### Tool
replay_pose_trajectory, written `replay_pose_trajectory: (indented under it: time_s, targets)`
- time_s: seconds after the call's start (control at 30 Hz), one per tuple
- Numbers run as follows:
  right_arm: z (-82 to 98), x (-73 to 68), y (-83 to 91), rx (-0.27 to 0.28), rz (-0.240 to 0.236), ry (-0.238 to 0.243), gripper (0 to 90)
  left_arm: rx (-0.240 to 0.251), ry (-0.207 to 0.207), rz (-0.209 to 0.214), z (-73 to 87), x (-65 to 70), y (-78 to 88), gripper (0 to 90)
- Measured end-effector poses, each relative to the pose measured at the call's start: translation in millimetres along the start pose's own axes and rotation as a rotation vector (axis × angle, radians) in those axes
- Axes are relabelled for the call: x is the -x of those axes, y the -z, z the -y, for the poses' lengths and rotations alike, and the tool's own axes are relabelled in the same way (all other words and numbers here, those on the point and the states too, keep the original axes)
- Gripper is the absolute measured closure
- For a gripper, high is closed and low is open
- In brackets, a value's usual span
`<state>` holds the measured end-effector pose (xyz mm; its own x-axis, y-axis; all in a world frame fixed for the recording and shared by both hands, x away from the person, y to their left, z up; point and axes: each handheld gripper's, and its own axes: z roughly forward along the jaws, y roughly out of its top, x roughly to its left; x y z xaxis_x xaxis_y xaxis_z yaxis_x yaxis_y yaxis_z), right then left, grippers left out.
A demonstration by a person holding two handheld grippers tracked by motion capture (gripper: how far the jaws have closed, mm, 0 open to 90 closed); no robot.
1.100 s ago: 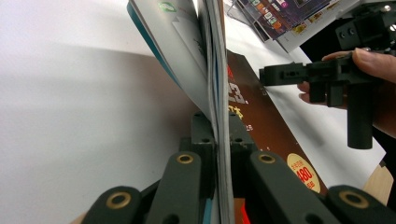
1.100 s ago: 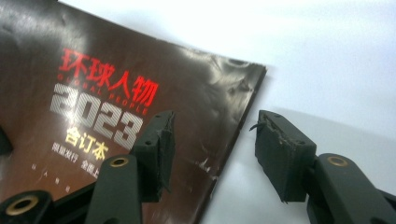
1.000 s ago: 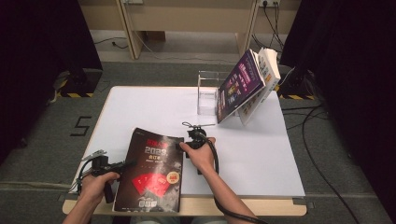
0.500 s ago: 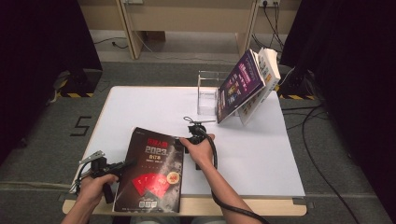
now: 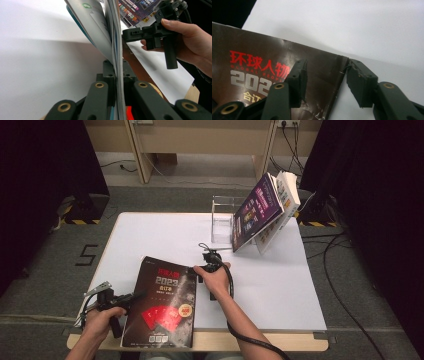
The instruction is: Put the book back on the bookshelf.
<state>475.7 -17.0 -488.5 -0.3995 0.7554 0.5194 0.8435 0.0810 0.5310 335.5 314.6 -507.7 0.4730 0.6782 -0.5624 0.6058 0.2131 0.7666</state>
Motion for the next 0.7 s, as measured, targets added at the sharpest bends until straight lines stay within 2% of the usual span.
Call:
replay_pose_trajectory:
  time_s: [0.17,0.23,0.37,0.43,0.53,0.7]
  targets:
    - [0.7,3.9,0.1,0.011,-0.025,-0.025,55.6,-0.006,0.006,-0.003,0.4,-1.7,-0.3,85.4]
    - [1.6,4.3,0.7,0.005,-0.032,-0.058,56.1,-0.008,0.015,-0.004,1.1,-3.3,-0.5,85.4]
    - [0.2,4.4,0.4,-0.002,-0.035,-0.063,54.9,-0.006,0.026,-0.004,1.8,-4.9,-0.8,85.4]
    - [-0.9,3.1,-0.4,-0.005,-0.032,-0.063,53.3,-0.01,0.01,-0.002,1.0,-3.2,-0.2,85.4]
    - [-2.2,1.5,-2.9,0.006,-0.025,-0.047,52.1,-0.014,0.007,-0.008,1.5,-4.0,0.0,85.4]
    - [-2.0,1.5,-5.4,0.026,-0.027,-0.048,52.4,-0.018,0.009,-0.011,1.9,-5.2,-0.1,85.4]
